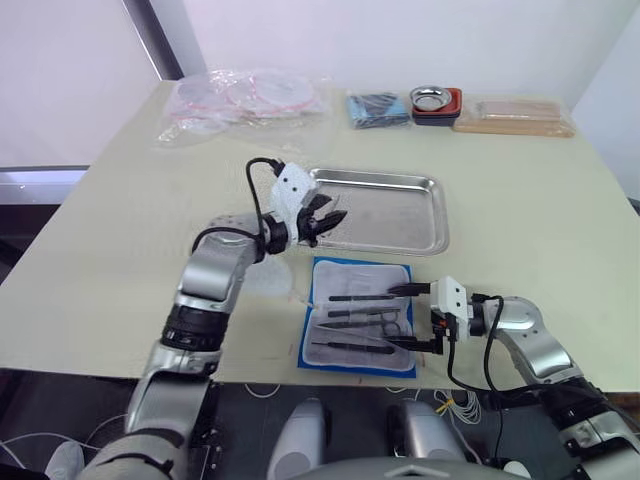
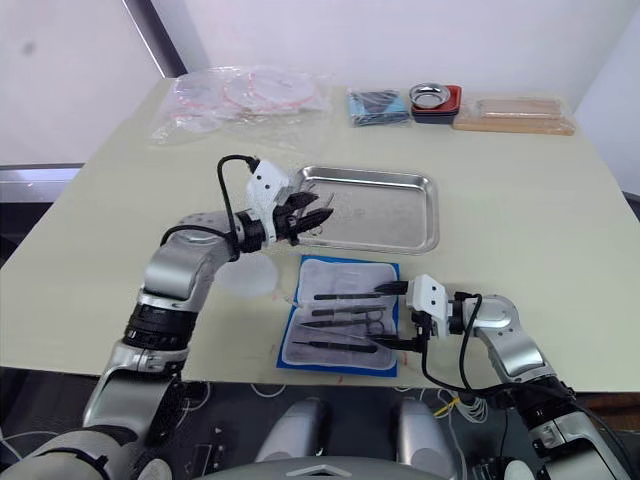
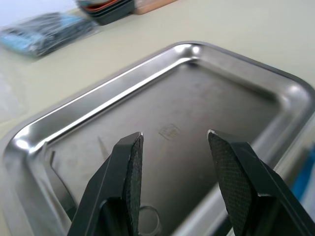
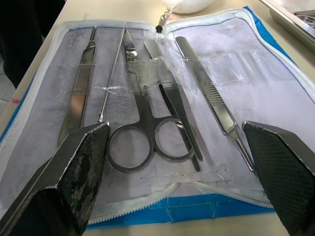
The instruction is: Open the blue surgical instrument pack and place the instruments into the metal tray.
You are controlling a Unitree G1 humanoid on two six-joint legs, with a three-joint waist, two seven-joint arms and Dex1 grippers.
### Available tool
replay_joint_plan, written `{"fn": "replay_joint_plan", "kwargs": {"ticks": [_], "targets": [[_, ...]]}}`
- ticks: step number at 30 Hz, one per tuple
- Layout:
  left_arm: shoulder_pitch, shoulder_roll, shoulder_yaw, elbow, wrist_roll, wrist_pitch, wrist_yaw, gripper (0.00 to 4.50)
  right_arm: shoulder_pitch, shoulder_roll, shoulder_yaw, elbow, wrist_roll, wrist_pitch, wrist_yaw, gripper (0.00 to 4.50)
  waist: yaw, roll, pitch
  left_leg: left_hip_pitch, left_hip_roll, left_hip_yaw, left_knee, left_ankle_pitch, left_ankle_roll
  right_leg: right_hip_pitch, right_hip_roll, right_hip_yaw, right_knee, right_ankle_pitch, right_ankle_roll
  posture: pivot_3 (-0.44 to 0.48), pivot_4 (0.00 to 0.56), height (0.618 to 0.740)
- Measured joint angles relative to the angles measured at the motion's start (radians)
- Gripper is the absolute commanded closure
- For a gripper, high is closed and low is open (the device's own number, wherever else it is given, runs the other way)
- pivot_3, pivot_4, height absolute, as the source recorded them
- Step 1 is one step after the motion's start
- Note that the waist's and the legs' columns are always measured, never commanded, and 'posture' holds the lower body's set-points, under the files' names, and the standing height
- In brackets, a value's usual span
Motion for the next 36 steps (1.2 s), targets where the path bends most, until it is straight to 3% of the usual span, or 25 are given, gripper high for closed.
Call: {"fn": "replay_joint_plan", "kwargs": {"ticks": [9, 12, 16, 20, 26, 32, 36], "targets": [[0.155, 0.251, 0.049, -0.062, -0.145, -0.176, -0.396, 2.28, 0.003, 0.0, 0.0, -0.002, 0.0, 0.0, -0.005, 0.0, -0.001, 0.0, 0.0, 0.0, 0.001, 0.0, -0.001, 0.0, 0.0, 0.0, 0.0, 0.0, -0.001, 0.0, -0.002, 0.0, 0.15, 0.74], [0.188, 0.307, 0.081, -0.067, -0.175, -0.205, -0.479, 1.61, 0.005, -0.002, -0.001, -0.002, 0.001, 0.0, -0.006, 0.0, 0.001, 0.001, 0.0, 0.0, 0.001, 0.0, -0.001, 0.0, 0.0, 0.0, 0.0, 0.0, -0.001, 0.0, -0.002, 0.0, 0.15, 0.74], [0.266, 0.4, 0.107, -0.064, -0.203, -0.312, -0.632, 0.08, 0.01, -0.003, 0.0, -0.011, 0.002, 0.001, -0.009, 0.0, 0.0, 0.001, 0.0, 0.0, 0.002, 0.002, -0.003, 0.0, 0.0, -0.001, 0.0, 0.002, -0.001, 0.0, -0.003, 0.0, 0.15, 0.74], [0.286, 0.482, 0.15, -0.056, -0.273, -0.349, -0.742, 0.08, 0.015, -0.006, -0.001, -0.011, 0.003, 0.001, -0.01, 0.0, 0.002, 0.002, 0.001, 0.0, 0.002, 0.002, -0.003, 0.0, 0.0, -0.001, 0.0, 0.001, -0.002, -0.001, -0.004, 0.0, 0.15, 0.74], [0.306, 0.619, 0.137, -0.004, -0.375, -0.431, -0.751, 0.08, 0.016, -0.007, -0.002, -0.011, 0.004, 0.001, -0.01, 0.0, 0.003, 0.004, 0.002, 0.0, 0.002, 0.002, -0.003, 0.0, 0.001, -0.001, 0.0, 0.001, -0.002, -0.001, -0.004, 0.0, 0.15, 0.74], [0.286, 0.622, 0.084, 0.013, -0.397, -0.459, -0.752, 0.08, 0.016, -0.007, -0.002, -0.011, 0.005, 0.001, -0.01, 0.0, 0.003, 0.004, 0.002, 0.0, 0.002, 0.002, -0.003, 0.0, 0.001, -0.001, 0.001, 0.001, -0.002, 0.0, -0.002, 0.0, 0.15, 0.74], [0.237, 0.551, 0.053, 0.011, -0.341, -0.469, -0.747, 0.08, 0.015, -0.007, -0.002, -0.009, 0.005, 0.001, -0.009, 0.0, 0.004, 0.004, 0.002, 0.0, 0.001, 0.002, -0.003, 0.0, 0.001, -0.001, 0.001, 0.001, -0.002, -0.001, 0.0, 0.0, 0.15, 0.74]]}}
